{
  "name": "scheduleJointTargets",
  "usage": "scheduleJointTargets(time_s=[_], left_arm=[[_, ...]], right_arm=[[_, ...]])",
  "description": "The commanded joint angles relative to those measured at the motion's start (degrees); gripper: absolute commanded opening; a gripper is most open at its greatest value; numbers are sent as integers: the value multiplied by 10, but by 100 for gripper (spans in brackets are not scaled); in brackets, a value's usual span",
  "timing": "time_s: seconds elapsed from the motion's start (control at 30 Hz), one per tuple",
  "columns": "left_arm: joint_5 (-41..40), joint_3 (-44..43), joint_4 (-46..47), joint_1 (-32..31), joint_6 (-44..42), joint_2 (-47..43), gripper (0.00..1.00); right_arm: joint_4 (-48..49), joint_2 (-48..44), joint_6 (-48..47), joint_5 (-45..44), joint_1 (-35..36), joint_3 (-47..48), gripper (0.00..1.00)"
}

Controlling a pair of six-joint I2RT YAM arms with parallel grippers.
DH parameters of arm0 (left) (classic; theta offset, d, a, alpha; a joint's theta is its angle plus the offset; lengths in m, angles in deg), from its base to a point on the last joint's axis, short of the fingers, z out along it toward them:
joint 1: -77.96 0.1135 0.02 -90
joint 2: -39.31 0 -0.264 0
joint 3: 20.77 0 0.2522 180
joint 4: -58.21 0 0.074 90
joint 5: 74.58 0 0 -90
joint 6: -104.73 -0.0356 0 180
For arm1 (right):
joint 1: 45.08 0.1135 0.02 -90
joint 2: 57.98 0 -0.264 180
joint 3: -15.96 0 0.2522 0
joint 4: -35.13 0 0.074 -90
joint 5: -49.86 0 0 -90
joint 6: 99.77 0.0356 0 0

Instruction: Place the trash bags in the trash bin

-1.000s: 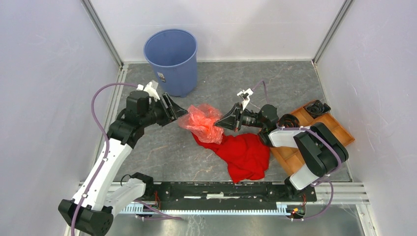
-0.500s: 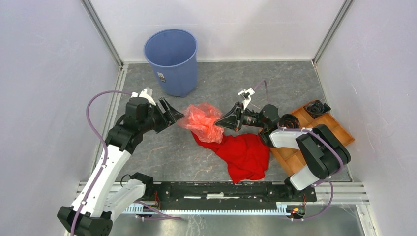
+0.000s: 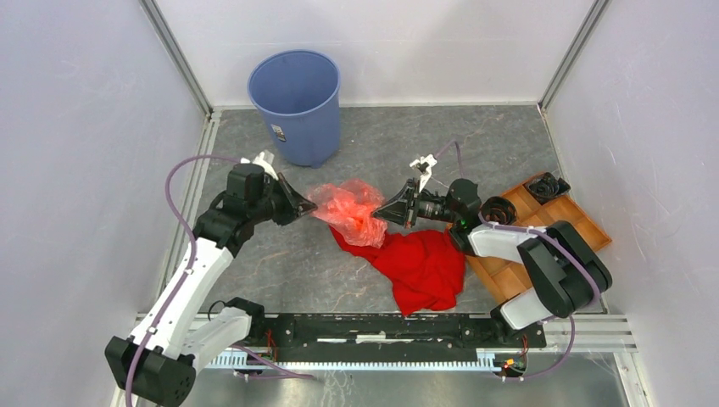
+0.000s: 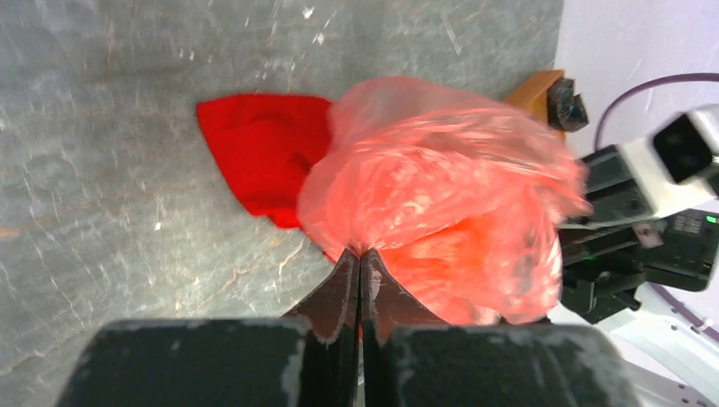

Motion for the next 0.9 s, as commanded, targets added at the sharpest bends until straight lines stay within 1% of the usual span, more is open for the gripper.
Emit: scheduleJointTargets(time_s=[0.0, 0.03, 0.1, 0.13, 0.17, 0.27, 0.33, 0.43, 0.53, 0.63, 0.73, 0.8, 0.87], left_arm=[[-52, -95, 25, 2, -90, -18, 2], [-70, -105, 27, 2, -112, -29, 2], [-87, -113, 46, 2, -161, -57, 2], [-85, -111, 60, 2, -181, -70, 2], [-82, -110, 68, 2, -199, -82, 2], [-79, -116, 73, 2, -227, -97, 2], [-77, -125, 64, 2, -237, -94, 2], [-71, -142, 41, 2, -239, -70, 2], [-51, -157, 28, 2, -239, -44, 2], [-35, -176, 14, 2, -239, -21, 2], [-17, -195, 1, 2, -244, -5, 2], [-2, -201, 0, 2, -244, -1, 2], [8, -205, -2, 2, -241, 2, 2]], right_arm=[[-312, -47, -192, -128, 0, 46, 7], [-369, -54, -229, -163, 0, 58, 10], [-466, -63, -269, -221, 0, 88, 21], [-507, -65, -284, -237, 0, 102, 29], [-543, -71, -296, -251, 0, 116, 39], [-609, -99, -321, -288, 1, 146, 63], [-650, -127, -344, -318, 2, 164, 74], [-690, -153, -383, -336, 24, 195, 88], [-703, -159, -410, -344, 79, 238, 95], [-705, -155, -433, -374, 130, 266, 98], [-688, -150, -438, -406, 163, 279, 98], [-674, -137, -425, -430, 179, 295, 98], [-655, -124, -393, -454, 202, 306, 95]])
